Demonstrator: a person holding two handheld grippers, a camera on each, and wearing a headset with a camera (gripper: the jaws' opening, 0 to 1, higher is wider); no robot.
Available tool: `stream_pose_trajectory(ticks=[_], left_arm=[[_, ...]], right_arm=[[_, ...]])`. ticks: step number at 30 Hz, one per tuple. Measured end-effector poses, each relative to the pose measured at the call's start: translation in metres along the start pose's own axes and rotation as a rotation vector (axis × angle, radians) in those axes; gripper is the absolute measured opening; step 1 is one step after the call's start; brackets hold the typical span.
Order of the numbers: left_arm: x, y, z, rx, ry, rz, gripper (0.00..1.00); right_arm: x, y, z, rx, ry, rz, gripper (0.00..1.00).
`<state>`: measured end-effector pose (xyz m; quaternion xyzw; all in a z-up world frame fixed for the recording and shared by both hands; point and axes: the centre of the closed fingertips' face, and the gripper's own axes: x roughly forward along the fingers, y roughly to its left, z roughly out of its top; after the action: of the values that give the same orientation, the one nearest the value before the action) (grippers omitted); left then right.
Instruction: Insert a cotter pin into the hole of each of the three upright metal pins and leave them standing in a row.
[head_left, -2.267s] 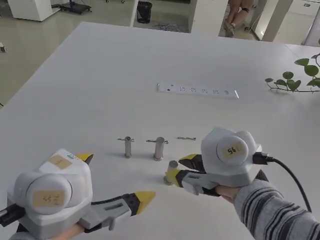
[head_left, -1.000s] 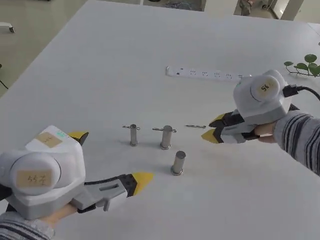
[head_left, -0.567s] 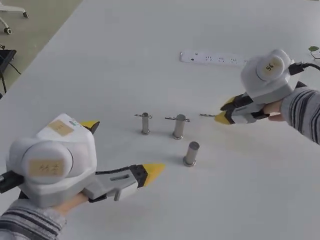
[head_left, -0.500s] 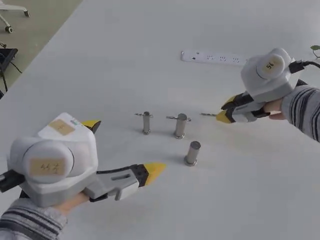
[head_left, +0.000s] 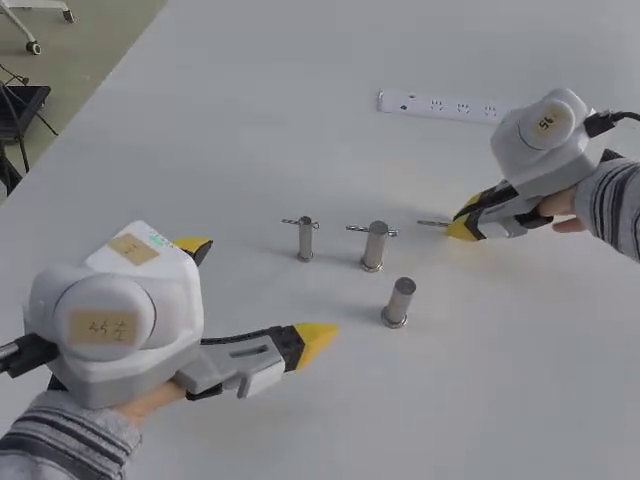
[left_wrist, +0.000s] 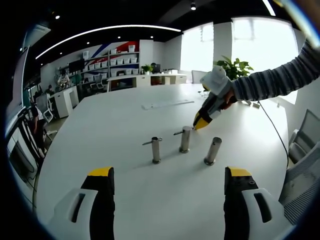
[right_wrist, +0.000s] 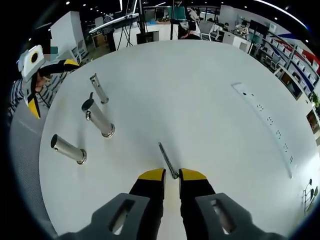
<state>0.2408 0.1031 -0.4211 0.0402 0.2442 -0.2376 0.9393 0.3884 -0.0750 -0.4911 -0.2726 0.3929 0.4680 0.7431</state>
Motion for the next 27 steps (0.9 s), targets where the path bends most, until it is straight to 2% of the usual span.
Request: stream_pose_trajectory(ticks=[1, 6, 10, 16, 27], left_arm=[[0.000, 0.002, -0.002, 0.005, 0.010, 0.007, 0.89], [0.000, 0.002, -0.002, 0.001, 0.011, 0.009, 0.89], [0.000, 0.003, -0.002, -0.007, 0.011, 0.010, 0.88], [0.000, 0.001, -0.001, -0.006, 0.011, 0.005, 0.86], [-0.001, -0.003, 0.007, -0.012, -0.003, -0.014, 0.82]], right_arm=[[0.000, -0.002, -0.001, -0.003, 0.005, -0.011, 0.01], [0.001, -0.002, -0.002, -0.028, 0.014, -0.012, 0.00], [0.002, -0.002, -0.003, -0.048, 0.018, 0.003, 0.00], [0.000, 0.001, -0.004, -0.136, 0.028, -0.008, 0.00], [-0.020, 0.010, 0.007, -0.178, -0.025, -0.045, 0.00]])
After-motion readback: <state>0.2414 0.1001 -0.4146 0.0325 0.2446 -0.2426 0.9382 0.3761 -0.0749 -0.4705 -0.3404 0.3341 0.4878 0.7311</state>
